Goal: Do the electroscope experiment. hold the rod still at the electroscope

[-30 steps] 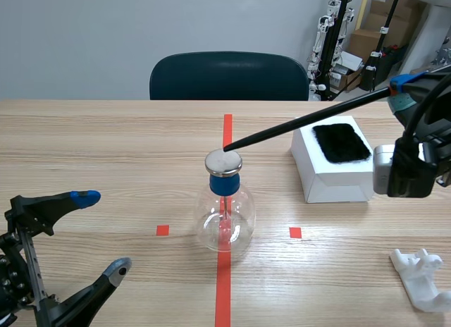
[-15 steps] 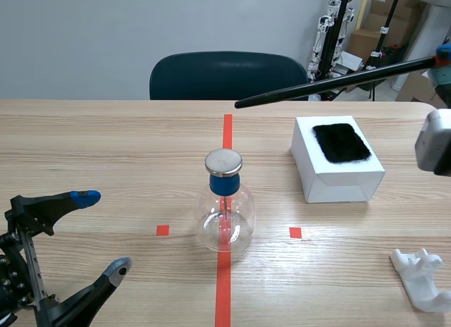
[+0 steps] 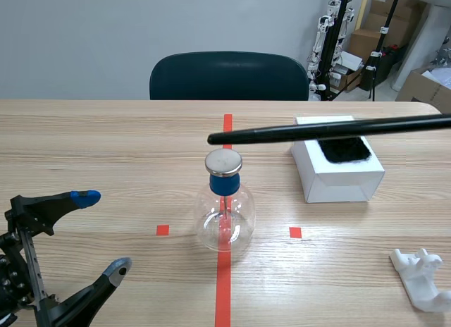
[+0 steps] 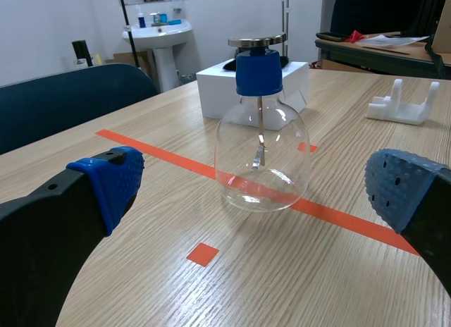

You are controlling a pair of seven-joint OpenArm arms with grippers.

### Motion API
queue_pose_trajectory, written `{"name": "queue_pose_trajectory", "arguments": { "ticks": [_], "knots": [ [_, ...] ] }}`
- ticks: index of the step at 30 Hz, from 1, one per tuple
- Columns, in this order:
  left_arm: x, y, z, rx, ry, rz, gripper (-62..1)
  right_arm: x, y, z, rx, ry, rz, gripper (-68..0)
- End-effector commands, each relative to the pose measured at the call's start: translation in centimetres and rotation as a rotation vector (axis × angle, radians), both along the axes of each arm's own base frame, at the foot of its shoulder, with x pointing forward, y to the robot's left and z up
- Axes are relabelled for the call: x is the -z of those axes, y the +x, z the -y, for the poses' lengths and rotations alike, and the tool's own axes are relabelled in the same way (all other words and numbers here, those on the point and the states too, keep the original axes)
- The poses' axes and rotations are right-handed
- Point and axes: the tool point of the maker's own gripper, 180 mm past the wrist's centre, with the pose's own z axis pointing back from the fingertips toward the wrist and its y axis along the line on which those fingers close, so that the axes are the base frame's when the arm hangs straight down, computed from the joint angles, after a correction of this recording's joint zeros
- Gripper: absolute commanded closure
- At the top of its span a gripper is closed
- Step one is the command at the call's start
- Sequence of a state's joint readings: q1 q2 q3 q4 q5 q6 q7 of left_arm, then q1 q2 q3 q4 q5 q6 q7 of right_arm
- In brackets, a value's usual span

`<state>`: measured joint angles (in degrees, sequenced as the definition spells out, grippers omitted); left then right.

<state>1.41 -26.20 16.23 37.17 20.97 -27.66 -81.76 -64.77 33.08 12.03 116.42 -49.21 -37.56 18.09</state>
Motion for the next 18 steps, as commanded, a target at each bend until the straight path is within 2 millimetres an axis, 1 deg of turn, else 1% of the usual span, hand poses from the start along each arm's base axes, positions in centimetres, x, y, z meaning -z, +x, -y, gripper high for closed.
{"name": "queue_pose_trajectory", "arguments": {
  "ticks": [1, 5, 8, 14, 18],
  "knots": [
    [-1.0, 0.4, -0.3, -0.002, -0.02, 0.033, -62.3, -0.9, -0.6, 0.0, 0.003, 0.009, 0.036, -0.6],
    [-1.0, 0.4, -0.3, -0.002, -0.02, 0.033, -62.3, -0.1, -3.1, 0.1, 0.025, 0.023, -0.008, -0.6],
    [-1.0, 0.4, -0.3, -0.002, -0.02, 0.033, -62.3, 0.4, -4.4, 0.1, 0.048, 0.032, -0.04, -0.6],
    [-1.0, 0.4, -0.3, -0.002, -0.02, 0.033, -62.3, 1.2, -6.2, 0.2, 0.09, 0.046, -0.102, -0.6],
    [-1.0, 0.4, -0.3, -0.002, -0.02, 0.033, -62.3, 1.4, -6.7, 0.0, 0.097, 0.051, -0.108, -0.6]
  ]
}}
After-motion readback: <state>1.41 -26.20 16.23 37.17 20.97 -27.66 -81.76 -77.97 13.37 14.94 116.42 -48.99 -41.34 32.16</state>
